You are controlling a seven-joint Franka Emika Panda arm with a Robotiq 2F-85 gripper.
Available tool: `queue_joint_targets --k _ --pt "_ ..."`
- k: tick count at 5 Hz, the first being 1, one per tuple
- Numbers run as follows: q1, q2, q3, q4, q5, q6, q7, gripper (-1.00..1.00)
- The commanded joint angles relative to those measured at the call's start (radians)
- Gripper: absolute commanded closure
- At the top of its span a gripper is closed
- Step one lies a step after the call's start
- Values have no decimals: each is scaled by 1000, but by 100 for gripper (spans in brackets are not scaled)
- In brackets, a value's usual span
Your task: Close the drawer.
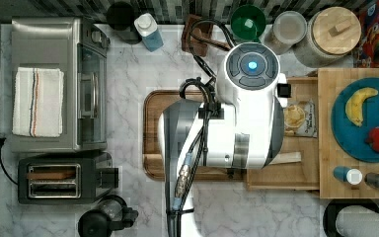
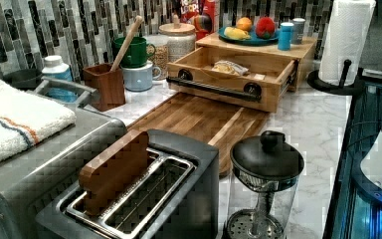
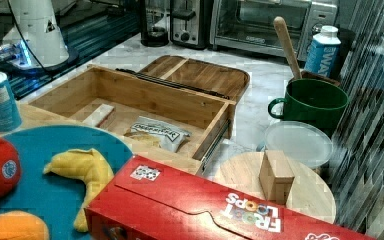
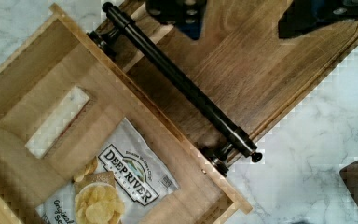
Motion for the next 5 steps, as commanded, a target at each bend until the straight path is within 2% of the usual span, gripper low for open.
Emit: queue_joint_targets --k 1,2,3,5 --pt "-3 0 0 -2 0 1 -13 100" --pt "-14 -4 -3 -10 37 4 -47 -100" --pt "-17 -7 13 -32 62 2 -152 -100" --pt "15 -53 55 -148 84 92 -362 -100"
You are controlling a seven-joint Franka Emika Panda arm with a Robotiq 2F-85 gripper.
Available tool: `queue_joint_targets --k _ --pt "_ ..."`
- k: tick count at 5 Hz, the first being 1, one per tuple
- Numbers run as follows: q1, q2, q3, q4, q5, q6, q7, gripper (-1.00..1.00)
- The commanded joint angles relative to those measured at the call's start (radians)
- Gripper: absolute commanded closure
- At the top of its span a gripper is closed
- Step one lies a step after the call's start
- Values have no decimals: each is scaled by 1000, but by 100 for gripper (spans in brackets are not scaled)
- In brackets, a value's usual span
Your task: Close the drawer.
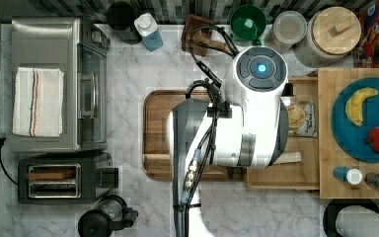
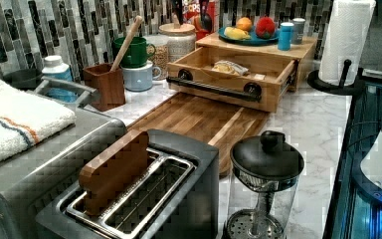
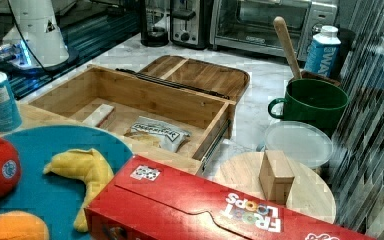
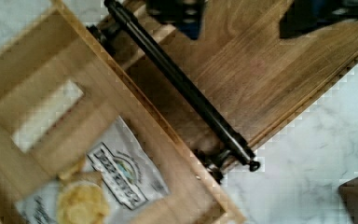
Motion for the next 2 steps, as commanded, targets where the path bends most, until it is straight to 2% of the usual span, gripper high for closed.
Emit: queue_joint_targets --k 1,2 --pt "58 -87 72 -164 53 96 -362 -100" --pt "29 -84 133 -172 38 84 -453 -100"
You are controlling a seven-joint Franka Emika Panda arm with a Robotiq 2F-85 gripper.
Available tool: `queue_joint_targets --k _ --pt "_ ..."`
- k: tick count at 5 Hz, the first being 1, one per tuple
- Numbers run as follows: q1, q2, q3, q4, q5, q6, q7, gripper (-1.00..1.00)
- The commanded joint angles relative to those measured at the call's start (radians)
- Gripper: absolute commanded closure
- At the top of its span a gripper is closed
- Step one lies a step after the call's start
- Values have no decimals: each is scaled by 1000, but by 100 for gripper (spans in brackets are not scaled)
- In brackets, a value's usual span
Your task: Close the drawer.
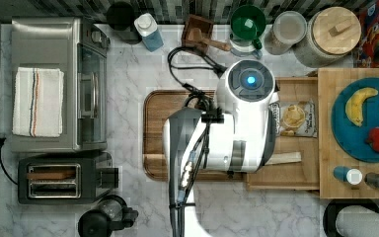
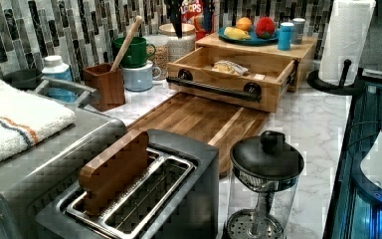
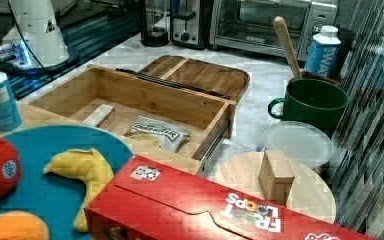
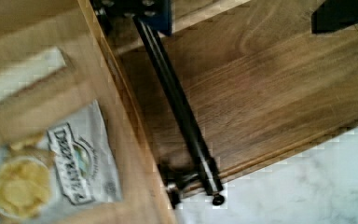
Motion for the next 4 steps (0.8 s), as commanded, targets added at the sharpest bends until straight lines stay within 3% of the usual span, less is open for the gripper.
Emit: queue_joint_targets --k 1,4 --pt "59 -79 112 -78 0 4 -143 100" --pt "31 -41 124 -206 -49 162 -246 100"
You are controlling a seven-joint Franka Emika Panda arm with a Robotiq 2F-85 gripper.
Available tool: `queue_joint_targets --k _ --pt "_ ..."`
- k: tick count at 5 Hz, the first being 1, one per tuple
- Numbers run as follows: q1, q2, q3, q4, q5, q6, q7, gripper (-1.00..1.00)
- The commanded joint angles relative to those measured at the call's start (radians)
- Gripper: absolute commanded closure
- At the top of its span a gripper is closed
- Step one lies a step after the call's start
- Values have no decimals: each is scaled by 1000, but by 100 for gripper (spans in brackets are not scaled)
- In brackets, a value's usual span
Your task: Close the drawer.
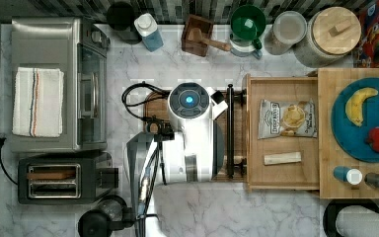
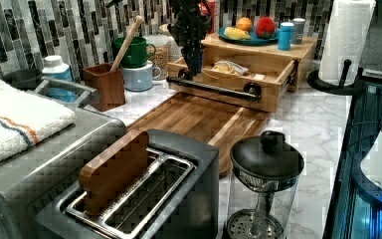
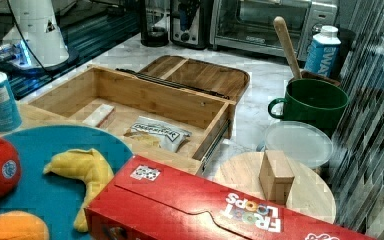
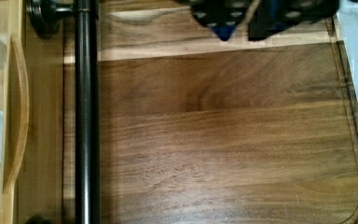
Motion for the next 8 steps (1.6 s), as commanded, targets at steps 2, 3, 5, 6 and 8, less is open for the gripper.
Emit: queue_joint_targets --k 2,3,5,6,8 --pt "1 52 -7 -108 -65 260 -118 100" --pt "9 114 -8 -104 -128 295 -83 100" --pt "-6 125 -14 -193 -151 459 -111 100" --pt "-16 105 -20 -190 -171 434 -134 100" --pt "-50 67 -50 -194 -205 447 -181 100"
